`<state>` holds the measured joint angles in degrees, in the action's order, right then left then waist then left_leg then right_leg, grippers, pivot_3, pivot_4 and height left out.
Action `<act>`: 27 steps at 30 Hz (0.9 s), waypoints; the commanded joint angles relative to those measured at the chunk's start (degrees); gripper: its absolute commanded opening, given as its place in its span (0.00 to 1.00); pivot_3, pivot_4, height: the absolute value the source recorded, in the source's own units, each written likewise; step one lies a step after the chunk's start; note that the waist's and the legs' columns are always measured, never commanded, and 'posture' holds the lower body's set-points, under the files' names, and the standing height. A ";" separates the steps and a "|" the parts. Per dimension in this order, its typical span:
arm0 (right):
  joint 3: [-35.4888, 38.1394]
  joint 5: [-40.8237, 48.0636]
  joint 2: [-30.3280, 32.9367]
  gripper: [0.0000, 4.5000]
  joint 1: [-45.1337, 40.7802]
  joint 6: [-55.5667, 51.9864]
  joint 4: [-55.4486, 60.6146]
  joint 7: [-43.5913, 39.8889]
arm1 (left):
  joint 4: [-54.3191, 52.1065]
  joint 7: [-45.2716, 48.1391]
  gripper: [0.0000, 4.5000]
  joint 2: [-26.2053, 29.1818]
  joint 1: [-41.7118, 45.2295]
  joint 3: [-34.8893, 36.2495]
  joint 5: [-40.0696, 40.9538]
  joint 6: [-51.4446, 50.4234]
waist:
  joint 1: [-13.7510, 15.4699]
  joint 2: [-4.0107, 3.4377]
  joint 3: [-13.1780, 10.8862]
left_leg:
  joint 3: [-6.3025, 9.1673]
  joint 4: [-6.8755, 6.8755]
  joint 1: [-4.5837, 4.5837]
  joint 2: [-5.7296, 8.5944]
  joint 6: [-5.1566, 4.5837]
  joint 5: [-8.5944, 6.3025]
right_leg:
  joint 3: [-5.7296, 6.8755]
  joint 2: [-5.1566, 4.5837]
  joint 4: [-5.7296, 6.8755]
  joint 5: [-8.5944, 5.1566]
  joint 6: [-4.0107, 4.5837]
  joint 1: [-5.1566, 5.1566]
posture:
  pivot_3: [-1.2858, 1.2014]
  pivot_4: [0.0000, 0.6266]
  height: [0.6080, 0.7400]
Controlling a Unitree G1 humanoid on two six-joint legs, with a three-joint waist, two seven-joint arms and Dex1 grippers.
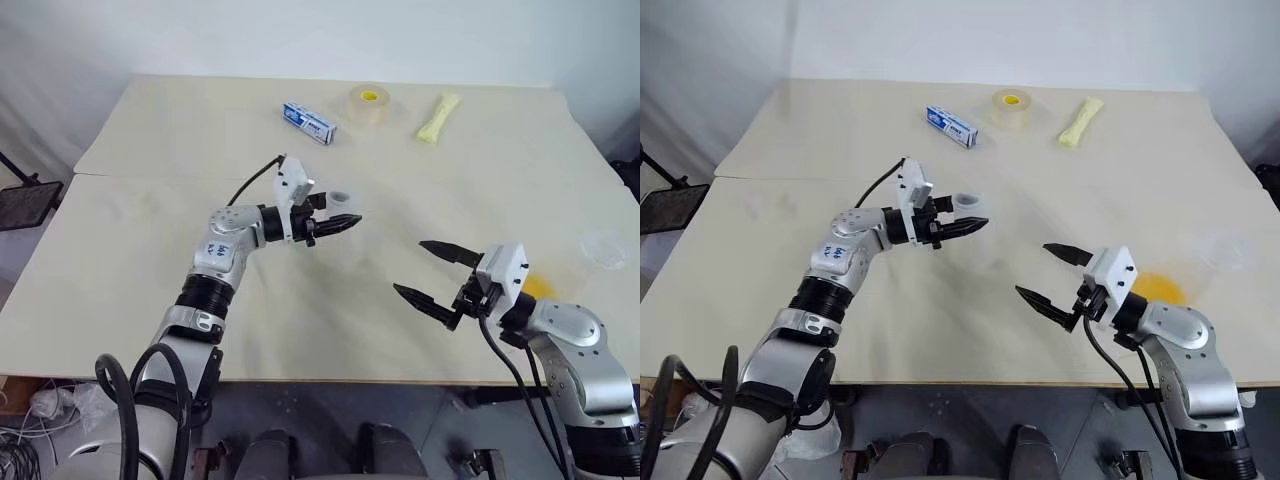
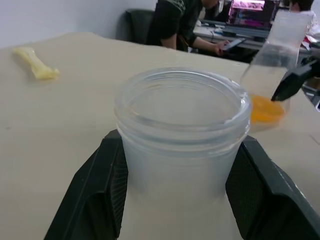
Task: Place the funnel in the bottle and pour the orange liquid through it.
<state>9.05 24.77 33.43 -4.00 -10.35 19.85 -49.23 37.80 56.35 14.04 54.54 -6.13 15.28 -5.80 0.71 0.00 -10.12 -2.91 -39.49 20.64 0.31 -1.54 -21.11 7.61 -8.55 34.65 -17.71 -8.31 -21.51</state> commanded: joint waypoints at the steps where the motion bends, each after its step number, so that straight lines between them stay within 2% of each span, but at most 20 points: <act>1: 2.10 1.33 0.01 1.00 1.59 -0.06 4.39 2.02 | -0.71 2.60 0.51 0.06 0.85 -1.89 -2.07 -0.45 | 0.43 0.00 0.00 | 0.00 -0.05 0.01 0.00 0.00 0.00 | -0.01 0.00 0.00 0.00 0.00 0.00 | 0.52 0.24 1.00; 3: 2.10 1.33 0.01 1.00 1.91 -0.01 4.70 2.57 | -0.43 2.69 0.67 -0.08 0.87 -1.94 -2.71 0.50 | 0.69 0.00 0.00 | 0.01 -0.13 0.02 -0.01 0.00 0.00 | -0.04 0.00 0.00 0.00 0.00 0.01 | 0.52 0.24 1.00; 4: 2.06 1.30 0.04 1.00 1.98 0.08 4.73 2.69 | -0.20 2.47 0.72 -0.13 0.91 -1.95 -3.15 1.03 | 0.78 0.00 0.00 | 0.02 -0.17 0.02 -0.01 0.00 0.00 | -0.04 0.00 0.01 0.00 0.00 0.02 | 0.52 0.24 1.00; 8: 1.93 1.33 0.20 1.00 2.01 0.33 4.70 2.98 | -0.96 2.82 0.99 -0.18 0.81 -1.46 -3.02 -1.09 | 0.81 0.00 0.00 | 0.05 -0.44 0.33 -0.01 -0.01 0.00 | 0.08 0.00 0.02 0.00 0.00 -0.06 | 0.52 0.24 1.00; 12: 1.82 1.28 0.38 1.00 1.57 0.46 4.31 2.92 | -2.76 2.47 0.99 0.56 0.47 -0.45 -2.57 -2.70 | 0.81 0.00 0.00 | 0.06 -0.52 0.51 0.00 -0.02 0.00 | 0.18 0.00 0.03 0.00 0.00 -0.11 | 0.52 0.24 1.00; 18: 1.69 1.92 1.78 1.00 0.79 -0.70 3.42 1.11 | -9.19 3.74 0.99 5.69 -1.55 2.88 0.46 -9.29 | 0.58 0.00 0.00 | 0.17 -0.50 0.48 -0.03 -0.02 0.00 | 0.18 0.01 0.04 0.00 0.00 -0.11 | 0.52 0.24 1.00; 23: 2.08 3.51 3.95 1.00 0.57 -0.89 1.12 -2.78 | -16.50 2.41 0.99 13.58 -5.89 8.18 2.54 -14.99 | 0.58 -0.01 0.00 | 0.48 -0.50 0.48 -0.04 -0.02 0.00 | 0.17 0.02 0.06 0.00 0.00 -0.11 | 0.52 0.24 1.00; 27: 1.97 4.69 4.77 1.00 -0.98 -0.79 -2.28 -5.75 | -25.34 -2.77 0.99 20.57 -14.12 17.24 5.39 -19.71 | 0.28 -0.01 0.00 | 0.53 -0.49 0.44 -0.09 -0.02 0.00 | 0.15 0.01 0.08 0.00 0.00 -0.11 | 0.52 0.24 1.00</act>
<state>9.74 27.94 37.52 -4.29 -11.45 17.52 -53.61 17.23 55.66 33.41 41.81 7.27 18.32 -24.50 0.99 -0.01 -10.12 -2.34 -39.98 21.08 0.16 -1.55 -21.11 7.75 -8.54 34.76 -17.71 -8.31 -21.62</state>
